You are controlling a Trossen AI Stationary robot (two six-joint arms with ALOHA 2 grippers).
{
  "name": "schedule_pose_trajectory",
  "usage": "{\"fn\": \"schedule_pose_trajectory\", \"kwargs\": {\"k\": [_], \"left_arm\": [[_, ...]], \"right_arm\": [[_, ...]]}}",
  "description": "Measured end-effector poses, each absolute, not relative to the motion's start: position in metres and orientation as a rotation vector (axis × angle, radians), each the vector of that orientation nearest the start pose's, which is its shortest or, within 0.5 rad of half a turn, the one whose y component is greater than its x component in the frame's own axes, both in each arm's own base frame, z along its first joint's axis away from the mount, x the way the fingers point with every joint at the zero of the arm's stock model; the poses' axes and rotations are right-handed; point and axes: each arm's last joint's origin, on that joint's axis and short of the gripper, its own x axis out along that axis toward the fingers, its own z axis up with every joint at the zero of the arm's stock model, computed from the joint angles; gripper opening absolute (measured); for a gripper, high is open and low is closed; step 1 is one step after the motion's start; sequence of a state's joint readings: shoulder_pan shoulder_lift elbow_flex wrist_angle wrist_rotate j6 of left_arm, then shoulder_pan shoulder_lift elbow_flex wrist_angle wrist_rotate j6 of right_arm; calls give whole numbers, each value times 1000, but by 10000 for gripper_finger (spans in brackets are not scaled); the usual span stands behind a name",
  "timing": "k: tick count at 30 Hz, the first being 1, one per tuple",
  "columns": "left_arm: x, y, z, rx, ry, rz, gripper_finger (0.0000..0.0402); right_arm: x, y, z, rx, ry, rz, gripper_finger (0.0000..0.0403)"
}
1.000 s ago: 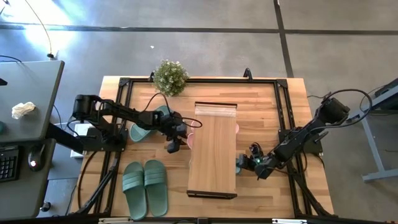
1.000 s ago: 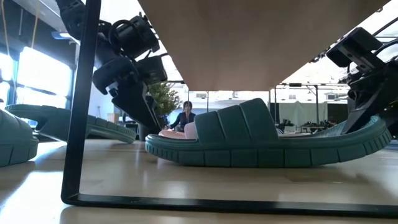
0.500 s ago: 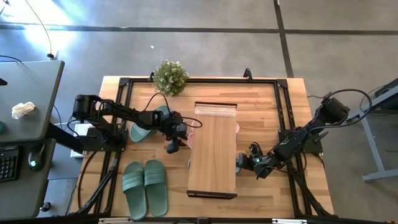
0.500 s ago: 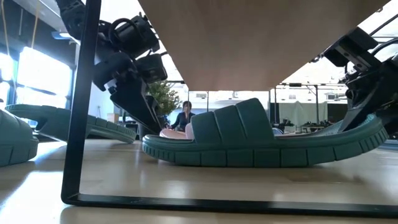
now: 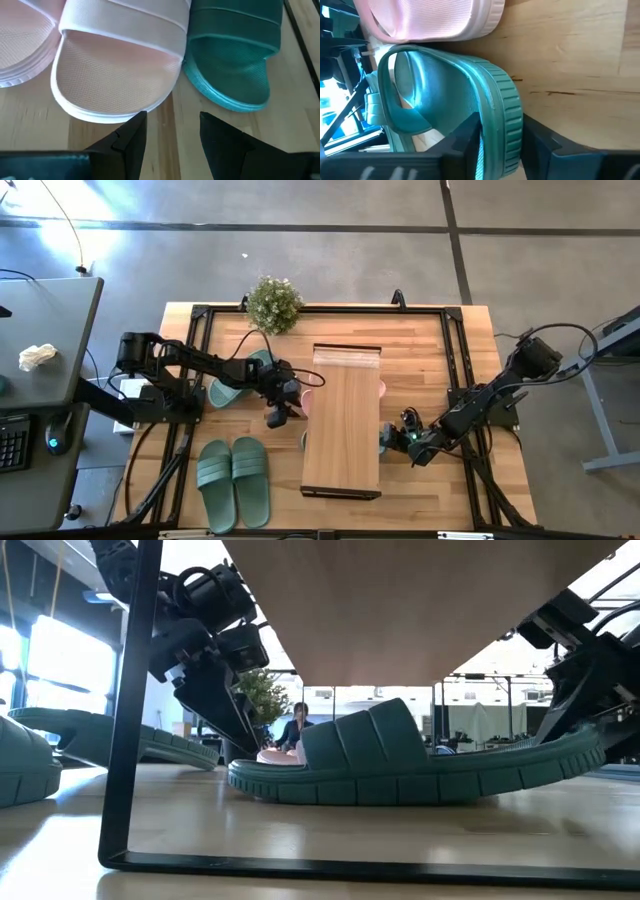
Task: Pick and place slides into the shelf
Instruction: Put the top right green slide under the shelf
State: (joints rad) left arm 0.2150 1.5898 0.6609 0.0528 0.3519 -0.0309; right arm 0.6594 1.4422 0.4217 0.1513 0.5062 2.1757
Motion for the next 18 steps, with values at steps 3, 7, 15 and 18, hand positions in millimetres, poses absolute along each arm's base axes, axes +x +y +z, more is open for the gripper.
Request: {"fn": "schedule_pose_trajectory", "kwargs": {"k": [3,7,15,18], "left_arm": [[276,50,134,-274,845,-115,165],[276,50,134,-274,845,-112,165],[276,50,134,-278,847,-111,165],[276,50,134,-278,847,-111,165]], "right_arm": [[186,127,116,1585,515,-646,136],[185,126,115,1577,522,-661,163],[184,127,116,1551,578,-704,174],[185,128,119,1514,606,-745,174]]}}
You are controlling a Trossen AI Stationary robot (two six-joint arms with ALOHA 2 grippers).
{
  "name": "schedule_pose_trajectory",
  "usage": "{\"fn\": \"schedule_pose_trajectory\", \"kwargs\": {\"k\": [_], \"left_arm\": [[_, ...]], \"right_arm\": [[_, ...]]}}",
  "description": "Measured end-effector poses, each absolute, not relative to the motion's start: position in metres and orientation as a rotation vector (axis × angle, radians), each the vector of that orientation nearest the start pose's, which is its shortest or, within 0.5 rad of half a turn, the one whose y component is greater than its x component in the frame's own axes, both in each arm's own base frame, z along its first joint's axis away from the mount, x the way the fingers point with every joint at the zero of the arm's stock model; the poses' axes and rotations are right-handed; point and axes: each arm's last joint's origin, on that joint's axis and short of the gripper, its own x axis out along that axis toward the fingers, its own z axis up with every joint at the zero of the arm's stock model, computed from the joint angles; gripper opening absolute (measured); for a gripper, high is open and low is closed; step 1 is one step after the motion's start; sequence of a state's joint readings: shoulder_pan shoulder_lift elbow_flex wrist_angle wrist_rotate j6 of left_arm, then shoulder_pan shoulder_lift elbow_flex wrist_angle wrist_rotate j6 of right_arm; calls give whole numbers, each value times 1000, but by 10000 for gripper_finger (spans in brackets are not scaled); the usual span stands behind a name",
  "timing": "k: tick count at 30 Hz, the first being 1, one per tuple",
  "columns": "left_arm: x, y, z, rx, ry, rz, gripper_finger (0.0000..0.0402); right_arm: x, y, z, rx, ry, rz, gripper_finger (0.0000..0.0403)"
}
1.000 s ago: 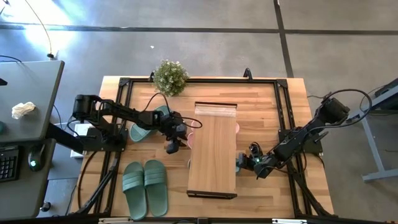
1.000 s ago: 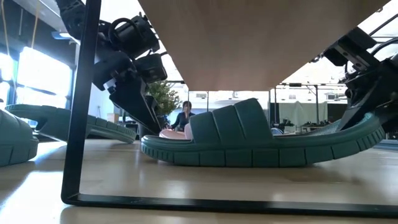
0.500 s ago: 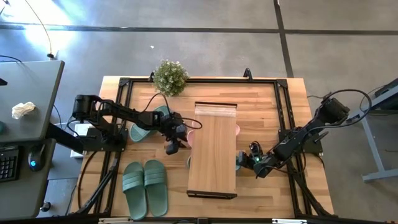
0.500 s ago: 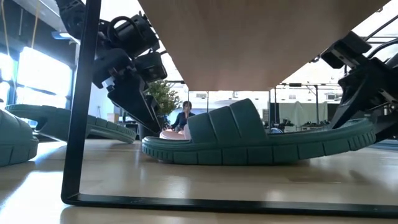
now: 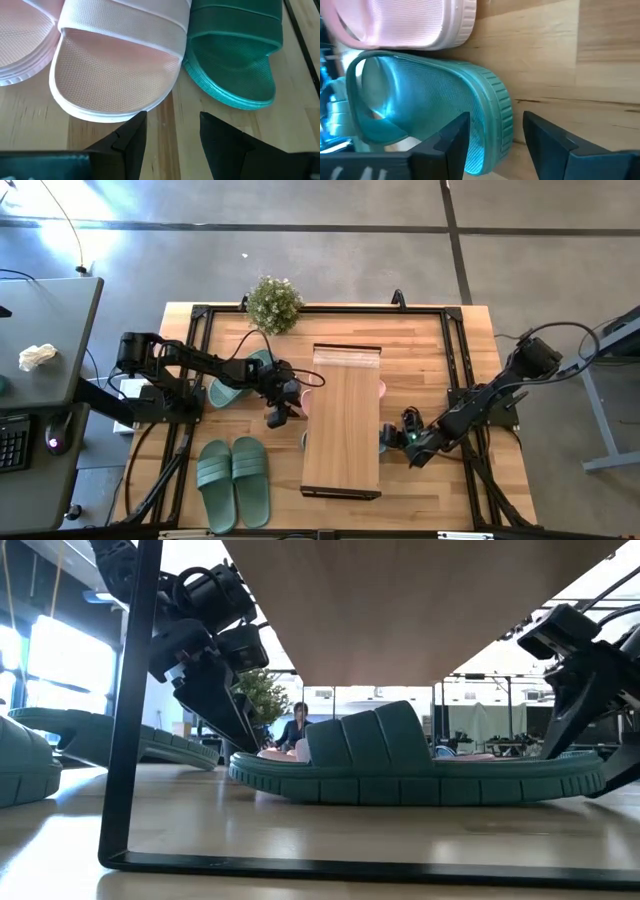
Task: Pick and place slides into the shelf
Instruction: Put the top right green slide under the shelf
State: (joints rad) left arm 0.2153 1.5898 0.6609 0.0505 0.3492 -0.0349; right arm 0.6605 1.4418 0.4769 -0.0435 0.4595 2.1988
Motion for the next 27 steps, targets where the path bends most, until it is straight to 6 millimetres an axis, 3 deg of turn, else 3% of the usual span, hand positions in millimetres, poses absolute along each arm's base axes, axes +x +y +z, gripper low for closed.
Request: {"fn": "schedule_pose_trajectory", "kwargs": {"k": [9,14,17,22,27], "left_arm": [[276,50,134,-280,847,-109,165],[276,50,134,-280,848,-110,165],[276,50,134,-280,848,-110,165],[276,50,134,-280,852,-110,165],[275,50,134,-280,855,-110,165]], "right_arm": [[190,134,139,1401,635,-825,174],[178,135,168,1264,676,-889,174],[164,135,188,1107,818,-934,169],[153,144,198,918,974,-842,117],[147,148,174,905,933,-744,27]]}}
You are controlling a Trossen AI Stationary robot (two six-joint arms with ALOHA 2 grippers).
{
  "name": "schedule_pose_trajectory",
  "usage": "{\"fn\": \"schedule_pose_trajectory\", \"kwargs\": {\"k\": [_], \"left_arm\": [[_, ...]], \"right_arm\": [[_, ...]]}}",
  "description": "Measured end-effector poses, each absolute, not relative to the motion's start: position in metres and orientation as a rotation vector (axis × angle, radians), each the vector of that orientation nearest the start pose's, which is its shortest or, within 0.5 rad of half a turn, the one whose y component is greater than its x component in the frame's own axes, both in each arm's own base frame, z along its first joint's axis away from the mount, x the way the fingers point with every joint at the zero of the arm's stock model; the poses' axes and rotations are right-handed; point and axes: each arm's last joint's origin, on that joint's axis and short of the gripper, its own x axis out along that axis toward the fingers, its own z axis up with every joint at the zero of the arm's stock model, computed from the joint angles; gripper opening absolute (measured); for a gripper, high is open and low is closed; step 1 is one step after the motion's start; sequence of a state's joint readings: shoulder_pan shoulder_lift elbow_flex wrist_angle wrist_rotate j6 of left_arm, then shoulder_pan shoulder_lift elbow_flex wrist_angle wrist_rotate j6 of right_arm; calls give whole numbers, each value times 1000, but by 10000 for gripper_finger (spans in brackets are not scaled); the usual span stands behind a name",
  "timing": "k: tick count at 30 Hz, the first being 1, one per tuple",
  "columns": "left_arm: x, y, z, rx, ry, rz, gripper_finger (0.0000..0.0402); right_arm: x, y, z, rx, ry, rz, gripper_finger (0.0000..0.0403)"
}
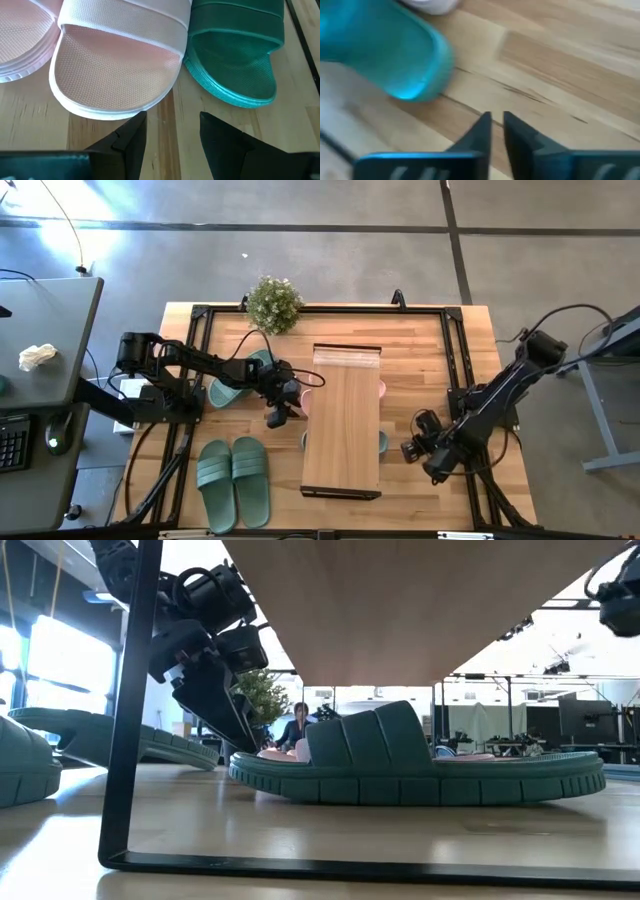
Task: Pick and place slides into the shelf
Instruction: Put the top right green slide under the shelf
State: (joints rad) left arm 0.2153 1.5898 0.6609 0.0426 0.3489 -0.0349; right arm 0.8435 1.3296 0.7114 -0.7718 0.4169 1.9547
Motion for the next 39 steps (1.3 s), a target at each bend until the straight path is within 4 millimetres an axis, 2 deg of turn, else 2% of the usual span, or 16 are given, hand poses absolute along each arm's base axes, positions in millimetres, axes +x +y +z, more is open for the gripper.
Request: {"fn": "schedule_pose_trajectory", "kwargs": {"k": [2,8,17,39], "left_arm": [[275,50,134,-280,854,-110,165],[275,50,134,-280,854,-110,165],[275,50,134,-284,853,-117,165],[276,49,135,-299,835,-167,165]], "right_arm": [[148,149,166,895,880,-678,8],[155,140,151,844,861,-601,2],[165,132,139,870,813,-489,0],[187,114,142,813,821,-418,0]]}}
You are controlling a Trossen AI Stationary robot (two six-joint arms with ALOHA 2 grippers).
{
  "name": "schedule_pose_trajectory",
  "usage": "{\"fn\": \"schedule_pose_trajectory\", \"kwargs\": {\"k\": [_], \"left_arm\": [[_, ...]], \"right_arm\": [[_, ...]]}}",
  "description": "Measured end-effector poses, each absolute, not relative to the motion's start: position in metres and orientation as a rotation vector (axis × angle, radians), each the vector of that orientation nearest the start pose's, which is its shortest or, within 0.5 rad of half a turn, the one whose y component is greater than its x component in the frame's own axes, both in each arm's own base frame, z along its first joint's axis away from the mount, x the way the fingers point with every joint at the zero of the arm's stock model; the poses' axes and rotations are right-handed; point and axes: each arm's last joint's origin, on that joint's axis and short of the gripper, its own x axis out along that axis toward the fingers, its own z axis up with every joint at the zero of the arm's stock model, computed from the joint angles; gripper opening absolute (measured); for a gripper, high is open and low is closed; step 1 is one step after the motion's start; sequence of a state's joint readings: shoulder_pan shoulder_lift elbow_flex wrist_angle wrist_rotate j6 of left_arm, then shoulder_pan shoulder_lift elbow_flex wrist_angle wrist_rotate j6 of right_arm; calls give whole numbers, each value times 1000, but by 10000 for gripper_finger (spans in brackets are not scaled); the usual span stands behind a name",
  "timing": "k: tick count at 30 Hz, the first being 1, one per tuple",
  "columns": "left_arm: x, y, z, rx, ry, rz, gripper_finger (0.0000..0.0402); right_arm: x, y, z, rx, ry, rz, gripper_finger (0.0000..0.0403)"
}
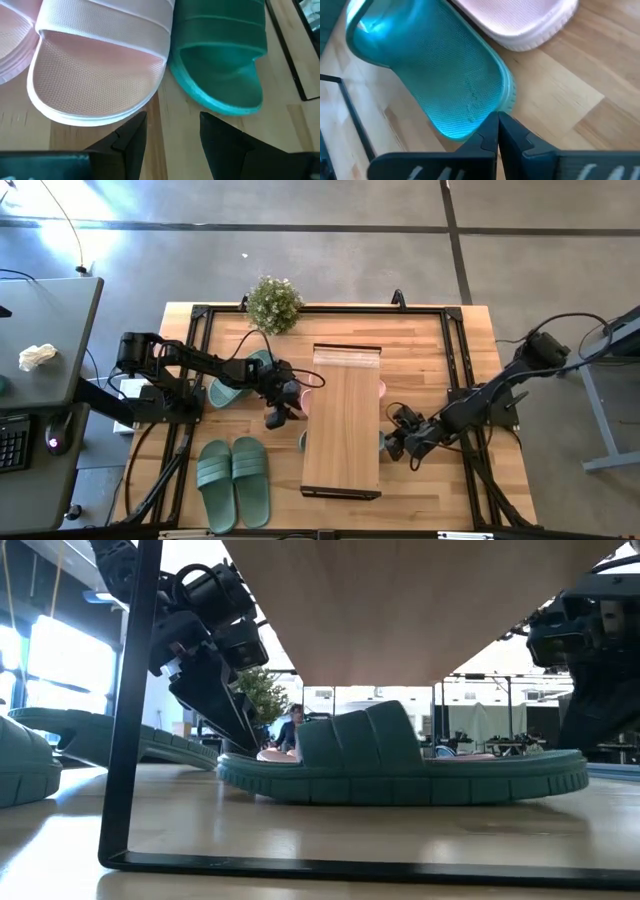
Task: Pick and place slides into the shelf
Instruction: Put the top right green slide under the shelf
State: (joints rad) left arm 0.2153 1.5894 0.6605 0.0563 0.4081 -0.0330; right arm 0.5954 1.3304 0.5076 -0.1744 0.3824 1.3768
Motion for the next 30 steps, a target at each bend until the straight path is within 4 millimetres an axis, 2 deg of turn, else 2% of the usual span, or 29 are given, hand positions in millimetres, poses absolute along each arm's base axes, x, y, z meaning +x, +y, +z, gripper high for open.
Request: {"fn": "schedule_pose_trajectory", "kwargs": {"k": [12,18,30], "left_arm": [[276,48,135,-298,834,-174,165],[276,48,135,-292,833,-179,165],[277,48,135,-293,831,-183,165]], "right_arm": [[196,109,145,812,814,-367,0],[194,108,144,777,781,-404,0],[174,138,145,680,797,-281,0]]}}
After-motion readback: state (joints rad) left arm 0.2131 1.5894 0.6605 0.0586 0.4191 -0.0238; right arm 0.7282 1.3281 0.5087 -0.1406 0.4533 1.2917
